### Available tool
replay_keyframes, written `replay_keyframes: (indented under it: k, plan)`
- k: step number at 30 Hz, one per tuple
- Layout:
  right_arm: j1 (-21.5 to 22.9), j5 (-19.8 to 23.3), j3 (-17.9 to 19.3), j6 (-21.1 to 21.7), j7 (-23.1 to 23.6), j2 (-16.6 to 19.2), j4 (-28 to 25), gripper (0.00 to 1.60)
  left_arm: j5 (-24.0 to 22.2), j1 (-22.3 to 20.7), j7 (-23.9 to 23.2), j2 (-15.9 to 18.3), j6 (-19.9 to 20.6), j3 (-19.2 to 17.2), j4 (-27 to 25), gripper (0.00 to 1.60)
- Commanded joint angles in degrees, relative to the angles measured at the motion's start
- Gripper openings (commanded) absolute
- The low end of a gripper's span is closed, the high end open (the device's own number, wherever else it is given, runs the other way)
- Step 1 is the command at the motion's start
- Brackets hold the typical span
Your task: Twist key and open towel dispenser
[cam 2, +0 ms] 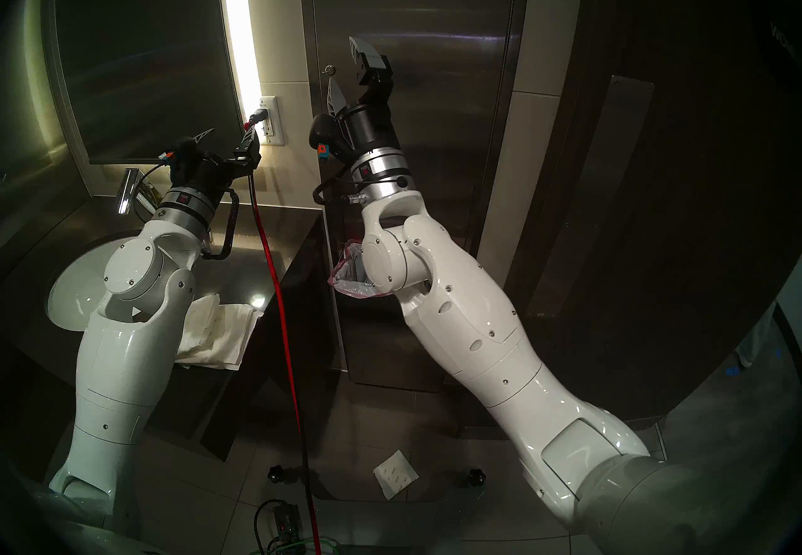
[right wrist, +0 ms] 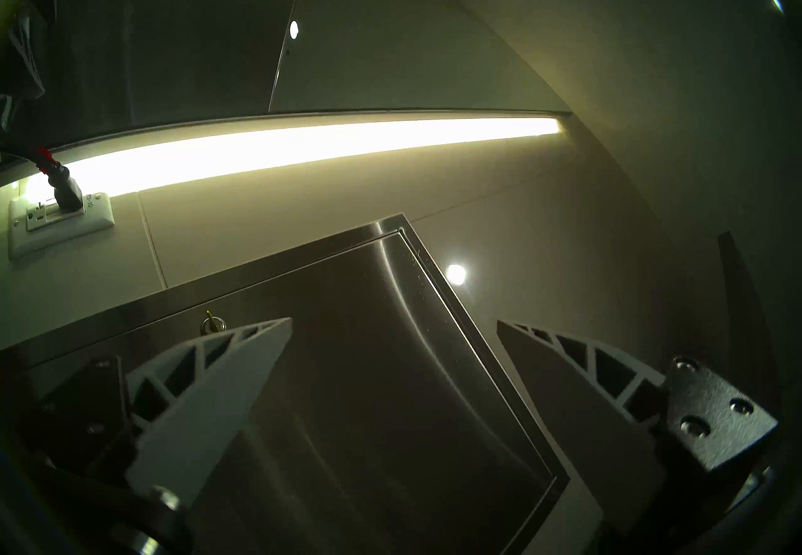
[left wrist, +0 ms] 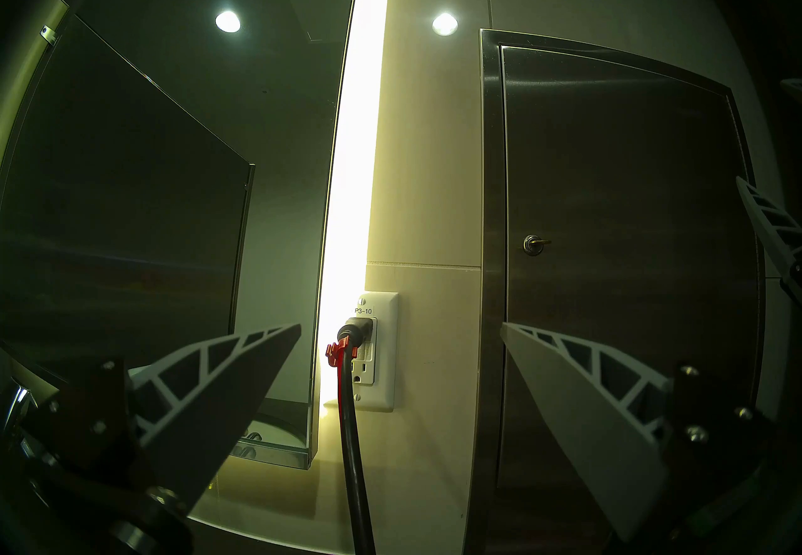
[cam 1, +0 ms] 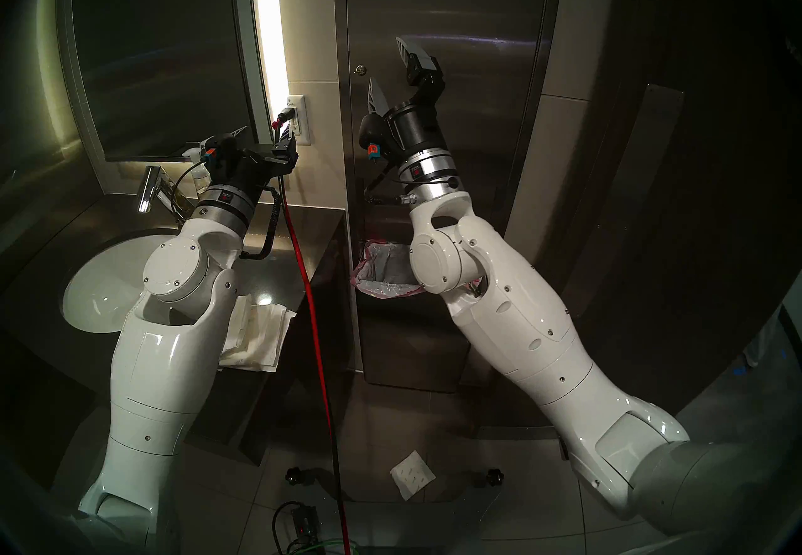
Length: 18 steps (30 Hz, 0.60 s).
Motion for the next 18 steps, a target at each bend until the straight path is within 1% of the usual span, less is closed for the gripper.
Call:
replay_keyframes:
  k: [1, 9, 18]
  plan:
    - [1.9, -0.1, 0.0, 2.0, -1.2, -4.0, 1.5, 1.6, 0.1, -0.7, 0.1, 0.0, -0.5, -0.1, -0.5, 1.6]
    - [4.3, 0.4, 0.6, 3.4, 0.0, -6.0, 5.2, 1.6, 0.1, -0.7, 0.1, 0.0, -0.5, -0.1, -0.5, 1.6]
    - [5.9, 1.3, 1.3, 3.4, 0.9, -7.4, 7.6, 1.6, 0.1, -0.7, 0.2, 0.0, -0.5, -0.1, -0.5, 1.6]
